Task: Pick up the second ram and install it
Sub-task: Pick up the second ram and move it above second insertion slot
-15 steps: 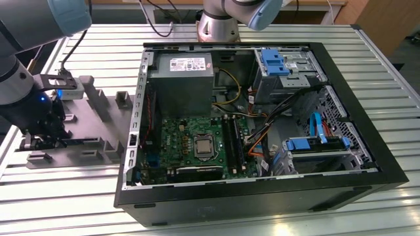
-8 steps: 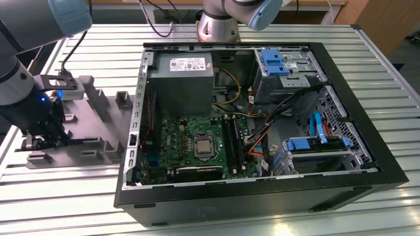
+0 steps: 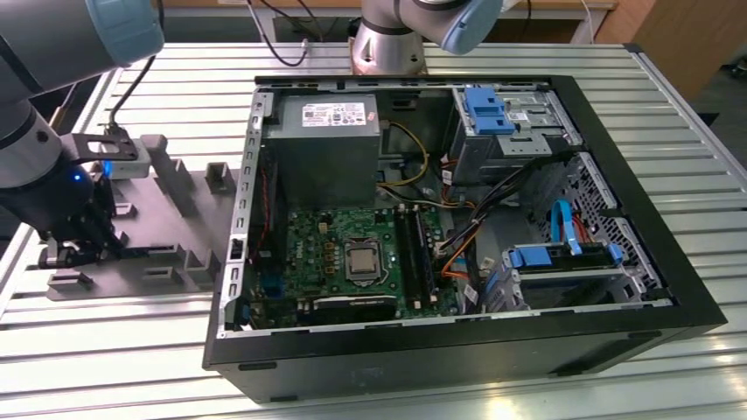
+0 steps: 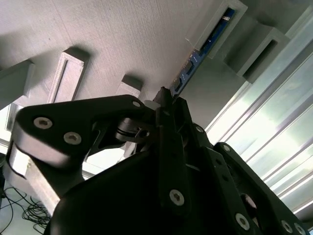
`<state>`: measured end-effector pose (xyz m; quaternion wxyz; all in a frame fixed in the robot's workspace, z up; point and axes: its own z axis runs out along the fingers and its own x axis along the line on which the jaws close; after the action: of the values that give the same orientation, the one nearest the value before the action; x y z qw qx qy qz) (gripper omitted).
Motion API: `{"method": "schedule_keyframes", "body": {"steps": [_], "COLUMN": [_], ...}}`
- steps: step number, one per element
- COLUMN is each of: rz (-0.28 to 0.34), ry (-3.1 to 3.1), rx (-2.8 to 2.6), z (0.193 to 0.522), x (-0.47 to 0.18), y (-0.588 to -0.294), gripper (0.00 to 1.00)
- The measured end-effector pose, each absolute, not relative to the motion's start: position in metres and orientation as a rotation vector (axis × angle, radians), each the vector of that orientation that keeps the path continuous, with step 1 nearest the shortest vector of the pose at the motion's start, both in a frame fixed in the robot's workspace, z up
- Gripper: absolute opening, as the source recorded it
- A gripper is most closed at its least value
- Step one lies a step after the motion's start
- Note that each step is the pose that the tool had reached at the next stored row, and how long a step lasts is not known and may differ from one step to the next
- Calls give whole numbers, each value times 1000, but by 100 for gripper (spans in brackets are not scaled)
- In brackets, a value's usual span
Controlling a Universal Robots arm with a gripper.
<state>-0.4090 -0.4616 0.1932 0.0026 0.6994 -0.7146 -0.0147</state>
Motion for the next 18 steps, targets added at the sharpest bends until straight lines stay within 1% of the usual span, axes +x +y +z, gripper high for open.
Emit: {"method": "schedule_keyframes", "body": {"steps": [2, 3, 18], "rz": [-46, -46, -46], "ry": [-2241, -2241, -2241], "rx": [2194, 2194, 2194], "z": [193, 193, 192], "x": [-409, -409, -409], "y": [-462, -462, -462], "gripper": [21, 14, 14]}}
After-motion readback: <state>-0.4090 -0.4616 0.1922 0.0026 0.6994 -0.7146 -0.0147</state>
